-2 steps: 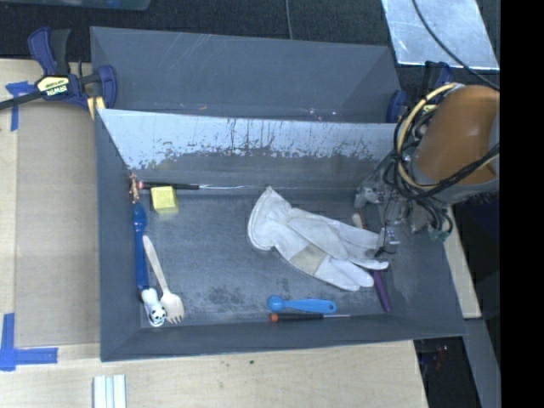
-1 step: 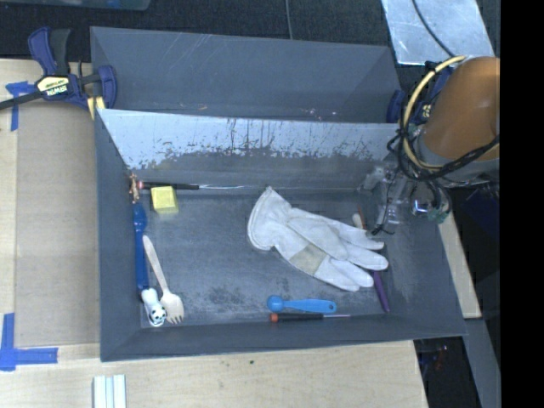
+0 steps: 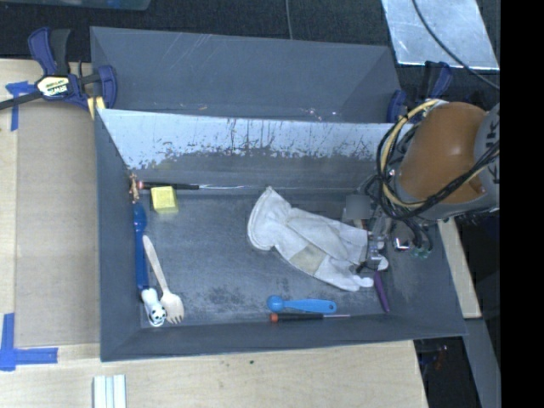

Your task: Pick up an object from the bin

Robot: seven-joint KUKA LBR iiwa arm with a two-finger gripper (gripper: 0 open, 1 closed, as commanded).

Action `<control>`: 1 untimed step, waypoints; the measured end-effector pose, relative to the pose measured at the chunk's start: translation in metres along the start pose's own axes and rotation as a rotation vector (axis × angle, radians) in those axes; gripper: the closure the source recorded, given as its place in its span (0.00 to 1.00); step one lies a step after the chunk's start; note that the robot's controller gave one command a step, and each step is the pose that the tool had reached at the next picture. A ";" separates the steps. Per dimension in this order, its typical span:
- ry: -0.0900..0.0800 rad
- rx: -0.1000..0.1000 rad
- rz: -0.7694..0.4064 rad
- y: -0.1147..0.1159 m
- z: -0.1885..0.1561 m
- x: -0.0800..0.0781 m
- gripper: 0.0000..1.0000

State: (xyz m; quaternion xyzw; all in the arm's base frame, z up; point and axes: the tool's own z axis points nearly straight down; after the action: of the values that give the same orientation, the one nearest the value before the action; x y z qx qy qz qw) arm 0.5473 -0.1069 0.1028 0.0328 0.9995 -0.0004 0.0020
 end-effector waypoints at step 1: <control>-0.016 0.002 0.172 -0.020 0.032 0.009 0.00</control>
Offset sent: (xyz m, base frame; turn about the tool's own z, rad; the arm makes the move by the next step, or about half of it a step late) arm -0.0214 -0.0082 -0.0328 0.2032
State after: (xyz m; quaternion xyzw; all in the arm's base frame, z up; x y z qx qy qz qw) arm 0.5369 -0.1264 0.0706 0.1183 0.9929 -0.0012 0.0102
